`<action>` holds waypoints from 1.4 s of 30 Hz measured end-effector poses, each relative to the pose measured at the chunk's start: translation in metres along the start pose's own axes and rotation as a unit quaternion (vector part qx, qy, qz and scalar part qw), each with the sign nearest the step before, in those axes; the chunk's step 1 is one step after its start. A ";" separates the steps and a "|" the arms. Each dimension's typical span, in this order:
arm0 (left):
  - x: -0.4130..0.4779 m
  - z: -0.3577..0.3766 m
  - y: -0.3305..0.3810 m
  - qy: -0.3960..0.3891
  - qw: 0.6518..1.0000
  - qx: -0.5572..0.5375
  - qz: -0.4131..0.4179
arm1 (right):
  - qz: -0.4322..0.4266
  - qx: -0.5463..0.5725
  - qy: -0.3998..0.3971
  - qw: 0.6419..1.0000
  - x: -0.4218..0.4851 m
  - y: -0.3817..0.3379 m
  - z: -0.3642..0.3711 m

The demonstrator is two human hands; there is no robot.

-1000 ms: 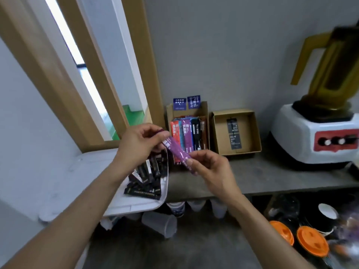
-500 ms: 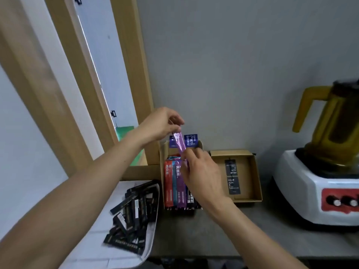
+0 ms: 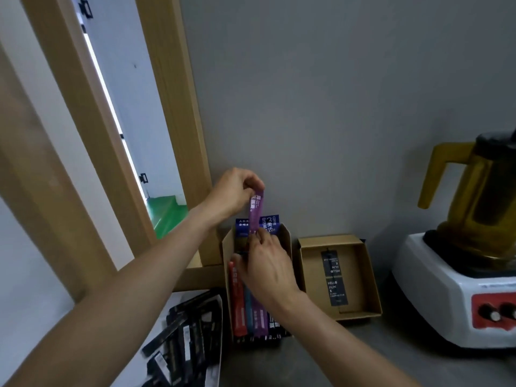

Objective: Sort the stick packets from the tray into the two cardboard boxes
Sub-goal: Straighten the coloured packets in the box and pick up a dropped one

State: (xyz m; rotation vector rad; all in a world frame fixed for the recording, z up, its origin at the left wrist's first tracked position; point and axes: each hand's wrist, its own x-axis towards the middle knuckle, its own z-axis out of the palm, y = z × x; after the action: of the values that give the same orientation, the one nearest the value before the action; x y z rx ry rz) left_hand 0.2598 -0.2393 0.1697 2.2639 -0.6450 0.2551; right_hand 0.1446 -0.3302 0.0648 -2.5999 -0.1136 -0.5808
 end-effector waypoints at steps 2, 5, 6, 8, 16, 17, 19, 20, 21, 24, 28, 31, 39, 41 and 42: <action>-0.002 0.005 -0.003 0.028 1.000 -0.002 0.008 | 0.012 -0.001 -0.001 1.000 0.004 0.001 0.003; -0.006 0.011 -0.008 0.047 0.999 0.002 0.018 | 0.017 -0.012 0.005 1.000 0.006 0.002 0.005; -0.009 0.011 -0.009 0.048 0.999 -0.012 0.016 | 0.018 -0.014 0.006 1.000 0.007 0.003 0.005; -0.012 0.011 -0.009 0.046 0.998 -0.037 0.005 | 0.023 -0.017 0.008 1.000 0.007 0.004 0.005; -0.020 0.011 -0.015 0.123 0.970 0.193 0.082 | 0.024 -0.015 -0.006 1.000 0.010 0.003 0.006; -0.019 0.011 -0.014 0.127 0.962 0.219 0.099 | 0.025 -0.015 -0.009 1.000 0.010 0.003 0.006; -0.018 0.010 -0.013 0.126 0.956 0.238 0.117 | 0.025 -0.017 -0.012 0.999 0.009 0.003 0.005; -0.017 0.010 -0.013 0.123 0.957 0.235 0.118 | 0.023 -0.019 -0.010 1.000 0.009 0.003 0.004; -0.017 0.009 -0.013 0.120 0.958 0.234 0.117 | 0.020 -0.020 -0.009 1.000 0.008 0.003 0.004; -0.019 0.010 -0.016 0.103 0.956 0.246 0.118 | 0.009 -0.028 -0.008 1.000 0.008 0.004 0.003; -0.020 0.008 -0.018 0.082 0.953 0.264 0.128 | 0.000 -0.037 -0.022 0.999 0.009 0.007 0.005; -0.022 0.008 -0.018 0.069 0.959 0.245 0.122 | -0.003 -0.035 -0.033 0.999 0.009 0.008 0.007; -0.027 0.001 -0.015 0.053 0.975 0.182 0.112 | -0.033 -0.045 -0.006 0.998 -0.004 0.003 -0.002; -0.034 -0.003 -0.009 0.061 0.974 0.187 0.110 | -0.047 -0.035 0.006 0.998 -0.016 0.002 -0.005; -0.039 -0.005 -0.007 0.072 0.973 0.190 0.107 | -0.052 -0.034 0.006 0.998 -0.023 0.004 -0.005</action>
State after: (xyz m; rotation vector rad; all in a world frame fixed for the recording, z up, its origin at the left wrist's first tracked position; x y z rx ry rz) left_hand 0.2299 -0.2174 0.1544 2.5047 -0.8199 0.6945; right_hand 0.1227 -0.3354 0.0577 -2.6672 -0.2310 -0.6480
